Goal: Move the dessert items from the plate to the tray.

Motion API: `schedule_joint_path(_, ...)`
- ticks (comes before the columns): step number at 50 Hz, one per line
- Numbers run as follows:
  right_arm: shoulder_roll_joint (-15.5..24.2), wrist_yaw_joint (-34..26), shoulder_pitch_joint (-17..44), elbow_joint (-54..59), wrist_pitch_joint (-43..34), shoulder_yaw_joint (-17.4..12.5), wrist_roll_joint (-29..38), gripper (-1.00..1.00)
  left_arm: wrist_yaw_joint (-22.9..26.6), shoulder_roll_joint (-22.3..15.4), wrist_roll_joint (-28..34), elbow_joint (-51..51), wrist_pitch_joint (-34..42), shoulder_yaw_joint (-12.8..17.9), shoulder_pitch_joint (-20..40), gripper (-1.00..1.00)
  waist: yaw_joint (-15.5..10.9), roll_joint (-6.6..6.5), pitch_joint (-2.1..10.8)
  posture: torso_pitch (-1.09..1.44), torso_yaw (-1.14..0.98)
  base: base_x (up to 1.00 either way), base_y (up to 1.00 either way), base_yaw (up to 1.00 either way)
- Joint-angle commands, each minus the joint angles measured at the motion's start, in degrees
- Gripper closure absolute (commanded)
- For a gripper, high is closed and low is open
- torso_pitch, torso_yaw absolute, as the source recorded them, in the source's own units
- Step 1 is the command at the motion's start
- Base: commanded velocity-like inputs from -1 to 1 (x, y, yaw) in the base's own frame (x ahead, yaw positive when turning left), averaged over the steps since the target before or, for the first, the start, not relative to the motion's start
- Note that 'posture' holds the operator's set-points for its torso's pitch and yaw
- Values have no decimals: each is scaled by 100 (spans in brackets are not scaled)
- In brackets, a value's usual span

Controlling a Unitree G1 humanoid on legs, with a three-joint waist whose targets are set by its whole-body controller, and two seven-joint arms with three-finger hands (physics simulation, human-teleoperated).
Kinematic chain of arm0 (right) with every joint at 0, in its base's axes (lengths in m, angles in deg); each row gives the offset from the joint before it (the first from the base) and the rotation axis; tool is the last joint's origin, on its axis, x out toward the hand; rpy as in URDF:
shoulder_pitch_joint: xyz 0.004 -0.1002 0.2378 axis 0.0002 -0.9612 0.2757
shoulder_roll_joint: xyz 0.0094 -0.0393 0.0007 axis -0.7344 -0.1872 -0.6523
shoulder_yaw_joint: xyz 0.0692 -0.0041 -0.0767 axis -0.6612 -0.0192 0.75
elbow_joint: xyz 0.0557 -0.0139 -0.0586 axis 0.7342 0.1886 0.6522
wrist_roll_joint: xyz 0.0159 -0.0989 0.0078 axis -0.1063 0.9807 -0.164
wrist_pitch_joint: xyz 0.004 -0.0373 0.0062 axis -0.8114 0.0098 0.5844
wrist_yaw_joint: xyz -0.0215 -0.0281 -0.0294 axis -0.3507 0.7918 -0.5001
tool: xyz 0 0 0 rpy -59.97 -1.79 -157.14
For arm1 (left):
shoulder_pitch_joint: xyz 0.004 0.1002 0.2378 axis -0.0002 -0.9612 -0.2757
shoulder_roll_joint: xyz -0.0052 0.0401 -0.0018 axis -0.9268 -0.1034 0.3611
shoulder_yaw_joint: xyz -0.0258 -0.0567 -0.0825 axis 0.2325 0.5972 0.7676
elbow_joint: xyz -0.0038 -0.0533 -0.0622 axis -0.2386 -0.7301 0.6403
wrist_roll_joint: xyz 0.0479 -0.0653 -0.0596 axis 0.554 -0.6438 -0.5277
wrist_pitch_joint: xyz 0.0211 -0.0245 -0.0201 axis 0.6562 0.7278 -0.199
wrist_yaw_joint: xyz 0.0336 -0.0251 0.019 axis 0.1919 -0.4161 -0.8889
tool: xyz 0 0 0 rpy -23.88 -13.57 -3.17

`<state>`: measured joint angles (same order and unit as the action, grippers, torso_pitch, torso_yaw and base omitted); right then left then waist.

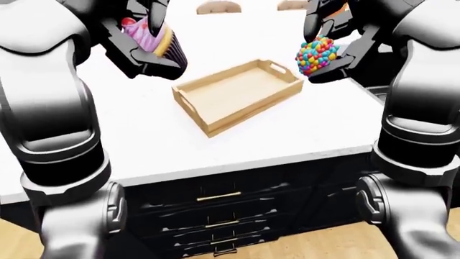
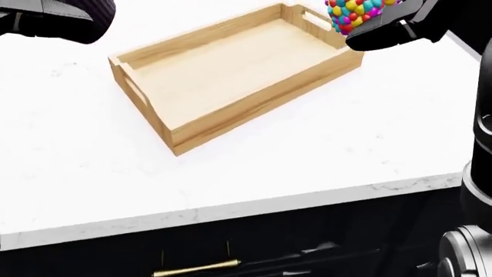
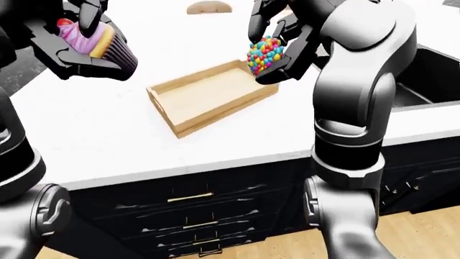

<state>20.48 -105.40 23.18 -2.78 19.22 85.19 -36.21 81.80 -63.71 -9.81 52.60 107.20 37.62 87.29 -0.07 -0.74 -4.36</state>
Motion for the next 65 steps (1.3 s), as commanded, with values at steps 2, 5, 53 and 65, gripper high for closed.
schedule_joint_path(2,13,63,217,-79,125,-13,-3,100,-121,-102,85,100,-107,178,208,100,-1,-94,137,0,0,32,-15,0)
schedule_joint_path(5,6,55,197,-95,120,-22,7,100,-119,-109,75,94,-116,194,205,100,9,-235,217,0,0,33,-16,0)
schedule_joint_path(53,274,259,513,128,154,-141,-90,99,38,660,673,148,27,-337,609,100,21,126,199,0,0,2,-1,8)
schedule_joint_path(65,328,451,557,187,183,-155,-219,99,252,1357,1320,-1,-559,-643,387,100,-21,165,137,0,0,0,0,0)
